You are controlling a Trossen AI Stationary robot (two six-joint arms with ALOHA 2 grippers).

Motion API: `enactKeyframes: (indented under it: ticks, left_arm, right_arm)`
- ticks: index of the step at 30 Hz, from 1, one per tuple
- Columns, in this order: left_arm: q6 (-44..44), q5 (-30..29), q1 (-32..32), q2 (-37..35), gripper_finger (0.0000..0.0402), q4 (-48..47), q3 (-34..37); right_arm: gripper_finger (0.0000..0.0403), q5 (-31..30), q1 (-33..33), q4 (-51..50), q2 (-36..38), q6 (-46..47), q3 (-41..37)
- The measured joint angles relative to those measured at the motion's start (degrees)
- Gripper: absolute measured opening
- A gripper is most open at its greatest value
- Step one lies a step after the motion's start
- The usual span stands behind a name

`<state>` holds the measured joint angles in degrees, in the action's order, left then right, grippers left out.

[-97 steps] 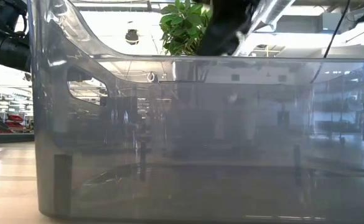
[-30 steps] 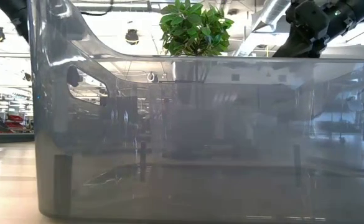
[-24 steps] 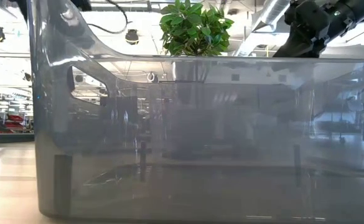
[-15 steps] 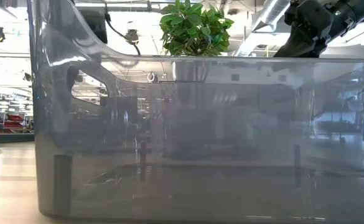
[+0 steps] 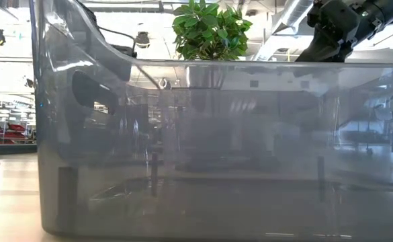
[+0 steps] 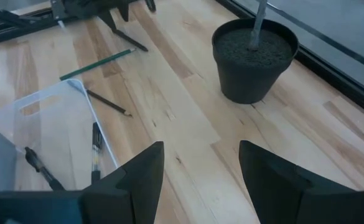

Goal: Sort pens & pencils
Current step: Put the black ballpen into the transparent bin

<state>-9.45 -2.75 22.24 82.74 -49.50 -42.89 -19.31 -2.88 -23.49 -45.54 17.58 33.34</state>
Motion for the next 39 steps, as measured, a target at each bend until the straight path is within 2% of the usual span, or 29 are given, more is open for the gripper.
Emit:
enactKeyframes:
  ticks: [11,16,27,39]
  left_arm:
    - [2.16,2.78,0.04,8.49,0.0192,1.63,-0.34]
    - [4.09,2.86,-0.02,9.25,0.0182,1.92,-0.39]
    - [3.83,2.48,-0.13,9.36,0.0121,2.34,-0.31]
    - [3.44,1.86,-0.22,9.36,0.0043,2.38,-0.28]
  right_arm:
    - [0.0228,0.01,-0.02,-0.01,-0.3,0.0,0.0]
    - [0.0229,0.02,-0.02,-0.13,-1.37,0.0,0.02]
    - [0.0228,0.02,-0.02,0.03,-5.14,0.02,0.02]
    - [0.0228,0.02,-0.02,1.73,-5.37,0.0,0.02]
